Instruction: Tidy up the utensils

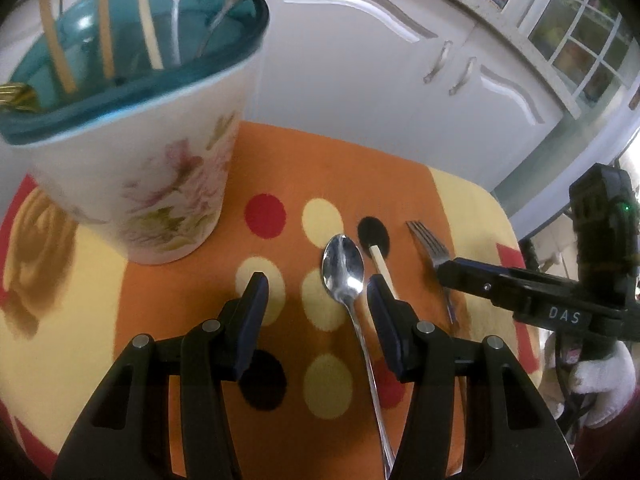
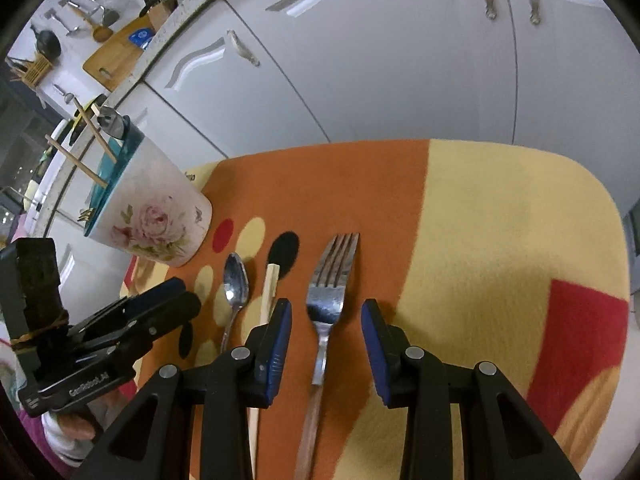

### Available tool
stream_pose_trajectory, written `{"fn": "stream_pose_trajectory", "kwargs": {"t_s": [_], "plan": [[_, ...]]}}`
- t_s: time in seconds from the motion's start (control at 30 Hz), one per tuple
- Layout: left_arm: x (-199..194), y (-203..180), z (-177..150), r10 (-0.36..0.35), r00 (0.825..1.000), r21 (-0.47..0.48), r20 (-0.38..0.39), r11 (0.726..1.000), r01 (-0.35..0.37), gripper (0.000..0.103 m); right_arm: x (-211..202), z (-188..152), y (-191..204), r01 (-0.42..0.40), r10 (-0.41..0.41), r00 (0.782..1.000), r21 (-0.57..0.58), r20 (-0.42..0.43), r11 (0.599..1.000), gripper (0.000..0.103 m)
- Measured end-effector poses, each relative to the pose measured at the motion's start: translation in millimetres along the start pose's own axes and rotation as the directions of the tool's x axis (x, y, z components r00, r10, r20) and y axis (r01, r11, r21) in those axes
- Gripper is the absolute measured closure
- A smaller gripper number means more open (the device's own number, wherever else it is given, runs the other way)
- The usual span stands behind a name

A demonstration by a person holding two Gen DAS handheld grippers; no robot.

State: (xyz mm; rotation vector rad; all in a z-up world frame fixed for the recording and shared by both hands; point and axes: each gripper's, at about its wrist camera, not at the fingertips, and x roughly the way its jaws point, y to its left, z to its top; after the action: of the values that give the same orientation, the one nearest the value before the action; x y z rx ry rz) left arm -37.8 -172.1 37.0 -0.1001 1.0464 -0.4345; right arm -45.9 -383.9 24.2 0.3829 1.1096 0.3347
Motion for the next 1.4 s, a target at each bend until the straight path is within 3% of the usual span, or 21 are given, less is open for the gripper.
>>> {"fn": "stream_pose_trajectory", "kwargs": {"t_s": [0.4, 0.47, 0.53, 0.57, 0.73, 1.03, 1.4], "plan": [[22, -4, 9, -0.038, 0.999, -0.033, -0.017, 0.999, 0.038, 0.055, 17, 14, -7, -0.154, 0.153, 0.988, -0.043, -0.029, 0.987, 0.069], [23, -5, 10, -0.036, 0.999, -0.028, -0.015, 0.999, 0.036, 0.061, 18, 17, -9, -0.174, 0.173, 0.984, -0.035, -0.031, 0.984, 0.069], [25, -8, 9, -0.03, 0.999, -0.011, -0.027, 1.0, 0.029, 0.086, 19, 19, -9, -0.189, 0.188, 0.982, -0.028, -0.032, 0.982, 0.07], [26, -9, 8, -0.023, 0.999, -0.001, -0.034, 1.0, 0.023, 0.091, 20, 20, -9, -0.19, 0.189, 0.981, -0.029, -0.033, 0.981, 0.075], [26, -8, 9, -0.057, 0.997, 0.017, -0.046, 0.998, 0.058, 0.1, 22, 13, -4, -0.181, 0.179, 0.983, -0.049, -0.046, 0.982, 0.098], [-6, -7, 8, -0.117, 0.993, 0.04, -0.028, 0.992, 0.118, 0.102, -14, 7, 21, -0.124, 0.132, 0.989, -0.112, 0.066, 0.986, 0.099], [-86, -3, 7, -0.135, 0.986, 0.093, 0.1, 0.988, 0.126, 0.102, -79, 0, 50, -0.066, 0.101, 0.97, -0.159, 0.222, 0.985, 0.1]]}}
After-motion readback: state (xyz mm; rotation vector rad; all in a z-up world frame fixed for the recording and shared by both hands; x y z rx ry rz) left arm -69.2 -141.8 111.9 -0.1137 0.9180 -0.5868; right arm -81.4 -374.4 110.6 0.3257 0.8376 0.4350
